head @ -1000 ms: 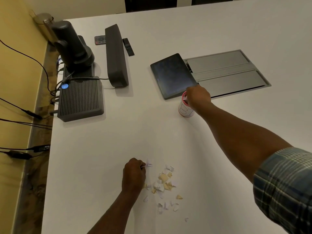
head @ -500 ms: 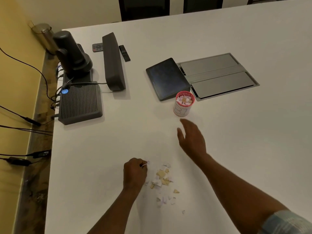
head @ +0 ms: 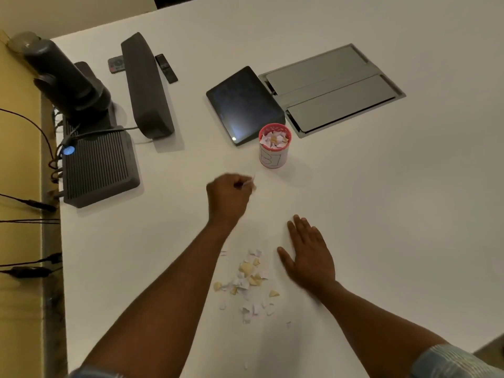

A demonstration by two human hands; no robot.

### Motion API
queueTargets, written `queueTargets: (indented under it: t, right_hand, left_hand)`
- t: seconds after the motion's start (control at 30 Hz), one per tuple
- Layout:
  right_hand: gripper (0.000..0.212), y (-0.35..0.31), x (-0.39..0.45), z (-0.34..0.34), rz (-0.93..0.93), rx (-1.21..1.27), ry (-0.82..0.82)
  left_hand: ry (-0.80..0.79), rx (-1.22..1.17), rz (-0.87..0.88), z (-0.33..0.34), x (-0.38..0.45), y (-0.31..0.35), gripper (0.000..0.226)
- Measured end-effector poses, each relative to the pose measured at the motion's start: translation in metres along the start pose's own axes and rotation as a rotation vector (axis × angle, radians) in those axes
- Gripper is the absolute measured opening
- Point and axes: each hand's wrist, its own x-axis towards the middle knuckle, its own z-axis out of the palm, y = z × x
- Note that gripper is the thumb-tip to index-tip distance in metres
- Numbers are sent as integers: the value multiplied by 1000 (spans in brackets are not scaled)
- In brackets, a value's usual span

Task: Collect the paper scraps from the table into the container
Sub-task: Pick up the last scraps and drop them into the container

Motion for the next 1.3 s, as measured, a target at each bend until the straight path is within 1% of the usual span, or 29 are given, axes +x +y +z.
queueTargets:
  t: [0.13,0.3,0.37,0.47,0.53,0.6,0.67,0.77,0.9,1.03,1.1,1.2,1.3]
  right_hand:
    - [79,-3,0,-1,1,0,-13]
    - [79,-1,0,-2,-2,10,19]
    - [79,-1,2,-1,-7,15,24]
    - [79,-1,3,1,-7,18,21]
    - [79,0,3,1,-5,11,7]
    - [79,0,3,1,-4,15,7]
    - [79,0,3,0,-4,23,6]
    - [79,1,3,1,-4,26,13]
    - [79,1,4,1,-7,27,12]
    - [79,1,3,1,-2,16,10]
    - [79,1,2,1,-4,12,3]
    - [78,2,2,2,-6,12,-9]
    - [78,3,2,1,-6,-17,-30]
  left_hand:
    - [42,-5,81,20,47,33,9]
    - [38,195,203,47,100,69,10]
    - [-23,340,229,59,118,78,12]
    - [-179,681,273,76,131,85,30]
    - [-281,828,293,86,132,87,39]
    - [-344,904,290,93,134,85,41]
    - [-373,940,285,98,135,82,40]
    - [-422,1025,335,101,136,79,39]
    - [-478,1015,356,97,141,82,39]
    - [-542,958,330,83,138,93,46]
    - [-545,951,345,73,132,95,46]
    - [-449,869,340,51,113,88,49]
    - [-320,659,336,25,82,63,47]
